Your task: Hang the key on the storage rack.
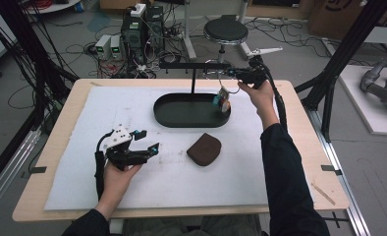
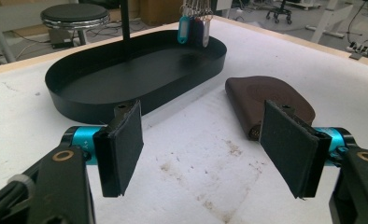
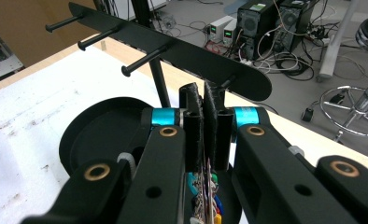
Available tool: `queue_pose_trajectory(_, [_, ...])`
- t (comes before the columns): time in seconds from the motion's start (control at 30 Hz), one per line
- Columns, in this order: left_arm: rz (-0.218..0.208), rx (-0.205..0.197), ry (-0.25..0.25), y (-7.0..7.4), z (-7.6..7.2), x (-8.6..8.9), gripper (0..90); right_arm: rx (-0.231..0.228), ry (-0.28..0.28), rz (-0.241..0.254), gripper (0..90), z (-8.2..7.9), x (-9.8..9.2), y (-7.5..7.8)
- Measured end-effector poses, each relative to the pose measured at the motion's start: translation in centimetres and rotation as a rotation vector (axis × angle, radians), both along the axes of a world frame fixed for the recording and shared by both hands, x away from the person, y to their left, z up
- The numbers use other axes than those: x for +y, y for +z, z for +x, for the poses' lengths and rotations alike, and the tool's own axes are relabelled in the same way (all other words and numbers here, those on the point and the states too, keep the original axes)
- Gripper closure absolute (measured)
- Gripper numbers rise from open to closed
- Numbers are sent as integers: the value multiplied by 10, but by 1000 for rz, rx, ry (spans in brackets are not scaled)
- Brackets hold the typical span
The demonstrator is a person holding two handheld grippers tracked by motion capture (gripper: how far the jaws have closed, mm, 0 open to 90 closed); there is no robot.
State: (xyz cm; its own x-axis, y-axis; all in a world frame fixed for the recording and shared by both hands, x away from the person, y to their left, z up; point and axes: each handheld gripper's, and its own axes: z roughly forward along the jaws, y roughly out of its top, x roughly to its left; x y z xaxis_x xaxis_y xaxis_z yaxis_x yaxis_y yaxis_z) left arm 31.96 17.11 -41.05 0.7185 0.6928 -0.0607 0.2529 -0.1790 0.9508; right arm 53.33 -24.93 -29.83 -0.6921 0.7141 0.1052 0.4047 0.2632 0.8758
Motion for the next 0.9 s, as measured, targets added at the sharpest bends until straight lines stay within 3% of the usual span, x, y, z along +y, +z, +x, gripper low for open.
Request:
queue_pose_trajectory(0.27, [-6, 1, 1, 0, -1, 0, 303, -15, -13, 15, 867, 0, -1, 1])
queue_pose_trajectory(0.63, [3, -1, -3, 0, -1, -1, 303, -26, -35, -23, 858, -3, 1, 2])
queue_pose_trajectory(0.9, [1, 0, -5, 0, -1, -1, 303, -52, -81, -56, 847, -3, 6, 1])
